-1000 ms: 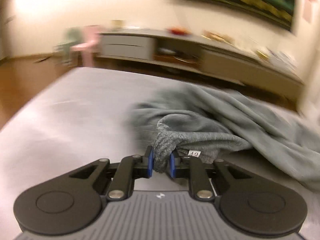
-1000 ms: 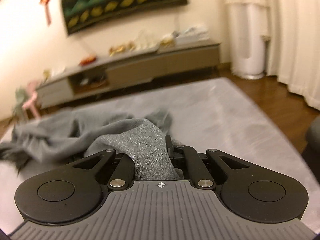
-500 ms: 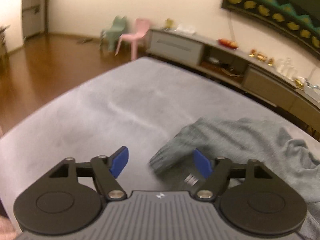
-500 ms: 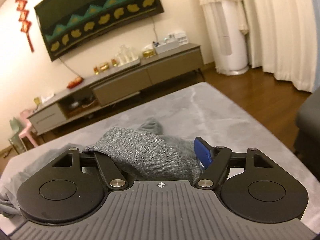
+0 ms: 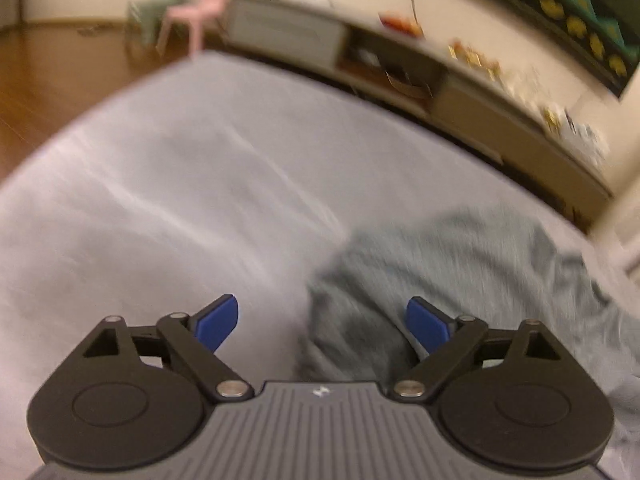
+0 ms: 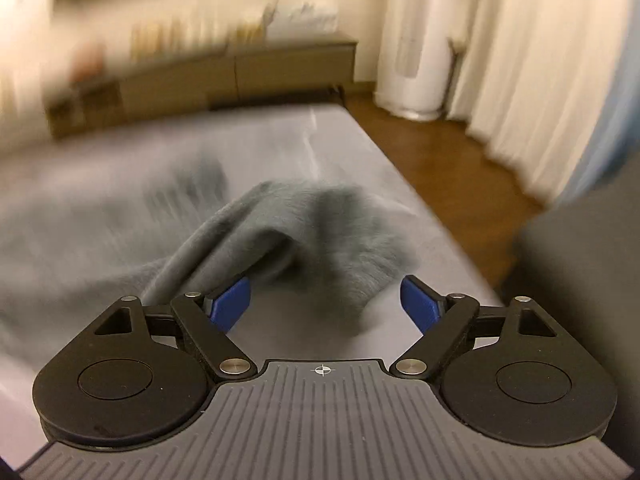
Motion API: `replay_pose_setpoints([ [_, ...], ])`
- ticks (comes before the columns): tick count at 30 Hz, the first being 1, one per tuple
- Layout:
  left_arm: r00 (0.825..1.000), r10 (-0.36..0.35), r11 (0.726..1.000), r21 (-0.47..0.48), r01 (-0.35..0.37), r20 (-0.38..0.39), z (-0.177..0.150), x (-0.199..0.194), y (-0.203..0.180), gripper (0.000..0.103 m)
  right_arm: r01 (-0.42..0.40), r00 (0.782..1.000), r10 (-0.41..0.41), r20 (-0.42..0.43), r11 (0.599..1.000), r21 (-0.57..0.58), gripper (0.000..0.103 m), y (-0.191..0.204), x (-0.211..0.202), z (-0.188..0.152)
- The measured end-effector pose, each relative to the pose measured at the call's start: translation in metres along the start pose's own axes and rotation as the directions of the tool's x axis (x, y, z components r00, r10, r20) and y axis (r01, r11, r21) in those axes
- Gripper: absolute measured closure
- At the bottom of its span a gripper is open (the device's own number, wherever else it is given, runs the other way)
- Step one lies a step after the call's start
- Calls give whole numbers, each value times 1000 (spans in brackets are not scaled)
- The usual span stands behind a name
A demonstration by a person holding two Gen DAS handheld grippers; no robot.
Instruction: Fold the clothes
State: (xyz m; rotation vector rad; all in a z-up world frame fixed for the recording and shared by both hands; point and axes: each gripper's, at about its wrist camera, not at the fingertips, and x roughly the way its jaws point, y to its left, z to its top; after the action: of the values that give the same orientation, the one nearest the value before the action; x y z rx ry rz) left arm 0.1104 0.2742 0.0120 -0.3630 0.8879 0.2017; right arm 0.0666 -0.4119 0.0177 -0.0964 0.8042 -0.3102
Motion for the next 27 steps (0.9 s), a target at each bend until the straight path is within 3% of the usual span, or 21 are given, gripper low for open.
replay_pose_setpoints([
  [2, 1000, 22, 1000, 16, -23, 14, -1, 1, -2, 9, 140, 989, -144, -23, 980, -139, 20, 10, 3, -14],
  [3, 999, 26, 999, 25, -26, 22, -1, 2, -3, 8, 115, 992, -120, -32, 985, -128, 23, 7, 1, -15],
  [4, 999, 26, 999, 34, -26, 25, -1, 3, -3, 7, -7, 1000, 6, -23, 999, -37, 24, -6, -7, -12],
  [5, 1000, 23, 999, 35, -23, 19, -2, 4, -2, 6, -210, 978, 208, 32, 971, 115, 24, -25, -21, -11],
  [6, 1000, 18, 999, 31, -18, 7, -1, 6, -1, 6, -398, 917, 378, 124, 886, 238, 24, -42, -33, -13],
  [8, 1000, 0, 1000, 5, 0, -5, -1, 5, 2, 6, -561, 827, 508, 239, 771, 301, 23, -54, -53, -19],
  [9, 1000, -15, 1000, -8, 15, -5, -1, 3, 4, 6, -560, 828, 505, 244, 773, 299, 23, -53, -60, -22],
  [10, 999, -34, 999, -10, 34, -3, 0, 0, 2, 6, -589, 807, 531, 256, 744, 315, 23, -53, -63, -27],
  [11, 998, -55, 998, -5, 55, 1, 0, -4, 0, 6, -682, 731, 612, 302, 647, 341, 23, -56, -63, -31],
  [13, 995, -99, 995, 6, 99, 9, 0, -11, -6, 6, -832, 546, 744, 387, 427, 353, 21, -52, -61, -35],
  [14, 994, -109, 994, 19, 109, 6, -1, -13, -11, 6, -845, 528, 745, 408, 413, 338, 19, -46, -67, -31],
  [16, 994, -106, 993, 54, 106, -16, -2, -10, -23, 5, -802, 596, 699, 396, 498, 330, 10, -29, -68, -9],
  [19, 999, -29, 994, 106, 33, -45, -7, 1, -41, 5, -646, 763, 598, 246, 699, 306, 8, 15, -39, 47],
  [22, 998, 39, 986, 166, -31, -44, -10, 10, -57, 7, -453, 891, 447, 76, 869, 198, 7, 58, 24, 106],
  [24, 997, 57, 981, 189, -47, -46, -11, 14, -63, 29, -310, 950, 312, -21, 948, 65, 7, 88, 70, 125],
  [26, 995, 84, 976, 204, -71, -57, -11, 21, -67, 44, -236, 969, 234, -74, 972, -14, 9, 102, 105, 134],
  [27, 994, 97, 973, 215, -83, -56, -11, 23, -70, 56, -247, 968, 247, -52, 969, -8, 15, 98, 102, 138],
])
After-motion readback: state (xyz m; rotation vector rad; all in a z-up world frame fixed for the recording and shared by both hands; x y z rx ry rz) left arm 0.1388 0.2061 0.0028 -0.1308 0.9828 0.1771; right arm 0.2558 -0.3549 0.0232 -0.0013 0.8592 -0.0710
